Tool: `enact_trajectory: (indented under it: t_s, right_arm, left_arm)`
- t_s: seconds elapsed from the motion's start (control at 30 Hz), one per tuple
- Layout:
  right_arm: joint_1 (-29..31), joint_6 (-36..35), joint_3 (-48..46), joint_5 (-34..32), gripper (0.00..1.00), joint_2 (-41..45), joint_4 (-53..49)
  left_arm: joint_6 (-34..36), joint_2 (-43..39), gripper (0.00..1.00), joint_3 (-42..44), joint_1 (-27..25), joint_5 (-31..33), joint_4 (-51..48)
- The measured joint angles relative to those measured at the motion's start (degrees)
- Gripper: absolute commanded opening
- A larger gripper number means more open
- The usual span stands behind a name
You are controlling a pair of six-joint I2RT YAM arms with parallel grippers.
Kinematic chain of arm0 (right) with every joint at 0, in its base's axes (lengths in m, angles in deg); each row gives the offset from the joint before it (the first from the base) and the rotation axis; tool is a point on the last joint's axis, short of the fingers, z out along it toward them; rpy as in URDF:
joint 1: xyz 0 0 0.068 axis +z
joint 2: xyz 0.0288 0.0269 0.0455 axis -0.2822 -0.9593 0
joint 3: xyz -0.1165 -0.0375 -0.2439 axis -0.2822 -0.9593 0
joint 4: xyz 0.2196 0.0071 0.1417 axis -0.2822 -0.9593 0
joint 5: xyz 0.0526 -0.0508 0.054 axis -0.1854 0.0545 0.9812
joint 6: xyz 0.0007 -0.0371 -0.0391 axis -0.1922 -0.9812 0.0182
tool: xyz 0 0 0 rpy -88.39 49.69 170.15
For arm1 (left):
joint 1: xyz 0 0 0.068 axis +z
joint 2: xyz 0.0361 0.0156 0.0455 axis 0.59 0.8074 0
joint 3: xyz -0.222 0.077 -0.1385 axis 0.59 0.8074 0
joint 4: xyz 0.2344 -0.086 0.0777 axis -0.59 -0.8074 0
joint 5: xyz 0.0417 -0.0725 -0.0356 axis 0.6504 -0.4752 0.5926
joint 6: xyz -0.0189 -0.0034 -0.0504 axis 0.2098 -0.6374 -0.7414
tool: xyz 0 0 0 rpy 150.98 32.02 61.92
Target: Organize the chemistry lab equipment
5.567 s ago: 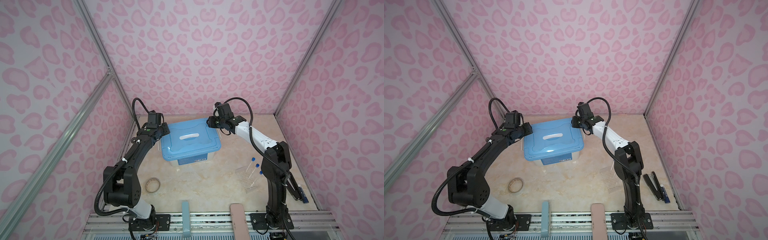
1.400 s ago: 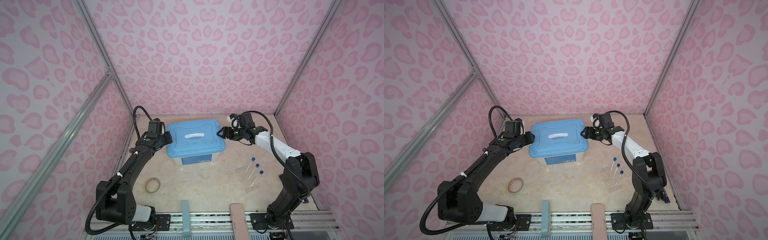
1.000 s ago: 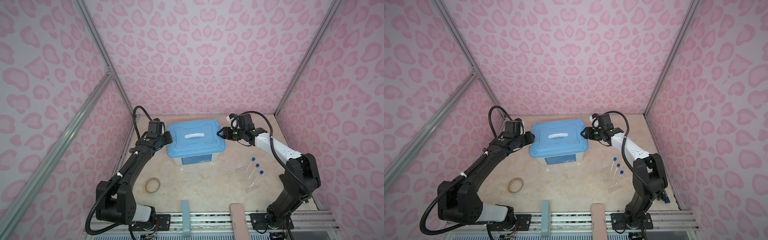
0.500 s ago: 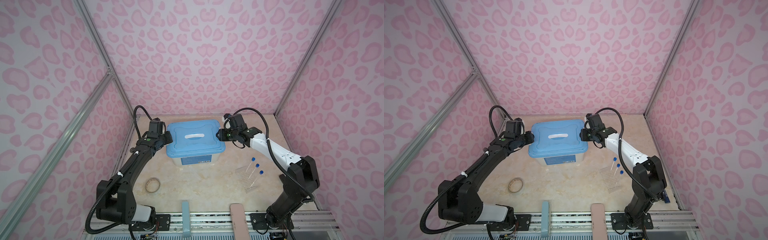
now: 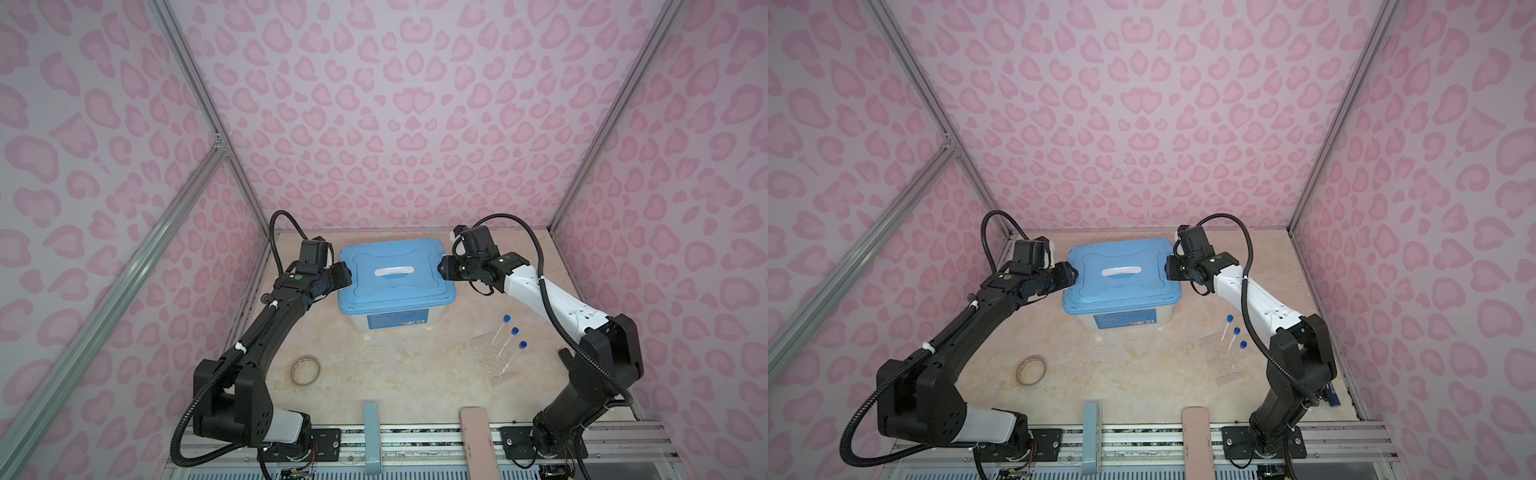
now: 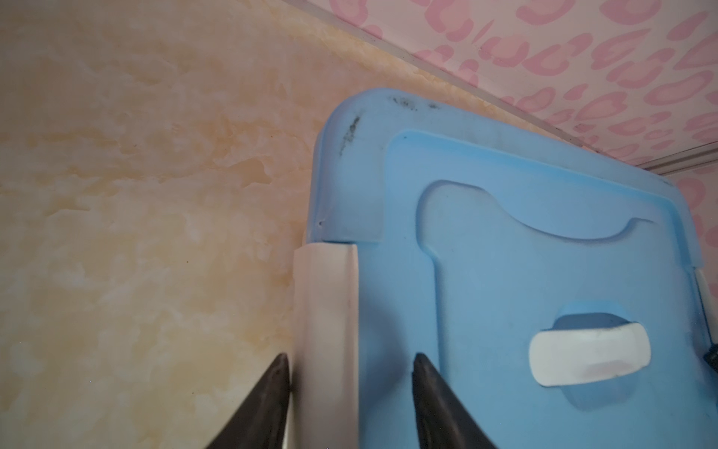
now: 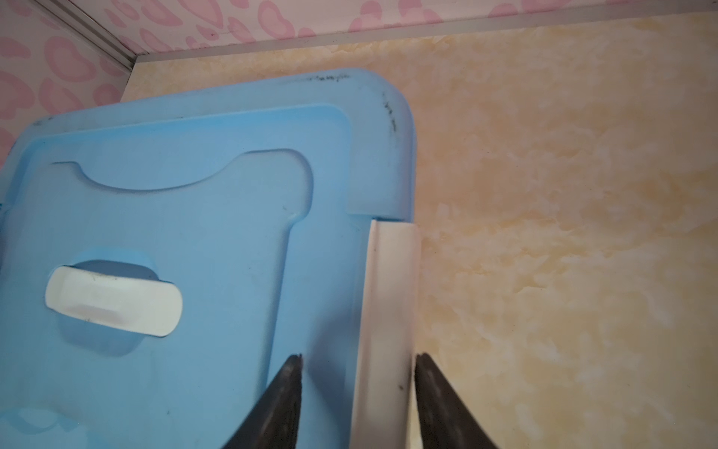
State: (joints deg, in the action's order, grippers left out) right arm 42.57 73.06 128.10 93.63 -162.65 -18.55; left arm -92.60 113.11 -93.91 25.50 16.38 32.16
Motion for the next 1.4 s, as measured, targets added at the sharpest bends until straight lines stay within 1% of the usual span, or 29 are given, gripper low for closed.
enact_trajectory:
  t_s: [0.1,0.13,0.23,0.3,0.43,0.57,0.6,0.67,0.73,0.8,0.9,0.97,1.1,1.17,1.27,1.33,1.4]
  right_arm:
    - [-0.68,0.15,0.28,-0.83,0.62,0.79,-0.7]
    - [-0.85,0.17,0.28,-1.27,0.66,1.11,-0.92]
    - [-1.49,0.07,0.66,-2.05,0.78,2.82,-1.75]
    - [-1.57,-0.66,1.16,-3.63,0.82,4.68,-1.88]
    - [-1.6,-3.32,0.85,-5.77,0.89,9.86,-1.57]
    - [-1.92,-5.97,-2.69,-10.8,0.89,16.5,-0.44]
    - [-1.97,-6.91,-3.82,-11.91,0.9,17.99,-0.13]
    - [-2.19,-9.53,-7.19,-14.47,0.96,21.75,0.74]
    - [-3.06,-11.1,-10.16,-17.03,0.96,24.7,1.7]
    - [-6.38,-11.58,-12.83,-18.4,0.96,27.34,2.27]
    - [-15.67,-9.9,-18.34,-18.08,0.96,31.17,5.62]
    - [-20.65,-8.33,-22.93,-17.38,0.96,32.79,8.26]
    - [-25.77,-8.46,-30.14,-16.96,0.96,33.46,13.07]
    - [-29.57,-9.49,-33.64,-16.55,0.96,32.79,15.72]
    - [-35.32,-9.81,-37.99,-14.86,0.96,31.01,19.61]
    - [-36.81,-10.19,-40.22,-14.47,0.96,29.68,21.97]
    - [-37.0,-10.75,-41.72,-13.03,0.96,28.13,24.65]
  left_arm:
    - [0.48,-1.16,0.72,-1.14,0.87,-0.02,-1.25]
    - [0.57,-1.7,0.74,-1.4,1.38,-0.33,-1.36]
    - [0.94,-4.11,0.88,-1.51,3.06,-1.77,-1.68]
    - [1.18,-6.93,0.97,-1.49,3.98,-2.14,-1.68]
    - [3.13,-14.49,0.96,0.66,4.52,-0.44,-0.79]
    - [5.16,-21.33,0.96,6.14,4.59,5.09,0.92]
    - [5.77,-22.38,0.96,7.1,4.61,6.08,1.22]
    - [6.01,-24.11,0.96,8.85,4.7,8.9,2.05]
    - [6.01,-24.63,0.96,9.79,4.98,10.97,3.26]
    - [6.93,-25.11,0.96,11.37,5.31,12.41,5.11]
    - [9.14,-26.29,0.97,14.95,5.51,14.16,8.33]
    - [11.28,-27.15,0.99,18.99,5.6,15.04,12.37]
    - [12.31,-26.21,0.99,23.78,6.49,18.21,15.58]
    - [12.55,-25.49,0.97,26.4,6.64,21.11,19.82]
    - [13.55,-24.76,0.97,30.99,6.64,25.18,24.48]
    - [13.97,-24.57,0.97,33.64,6.71,27.89,26.75]
    - [13.97,-23.98,0.97,36.09,6.82,29.4,29.9]
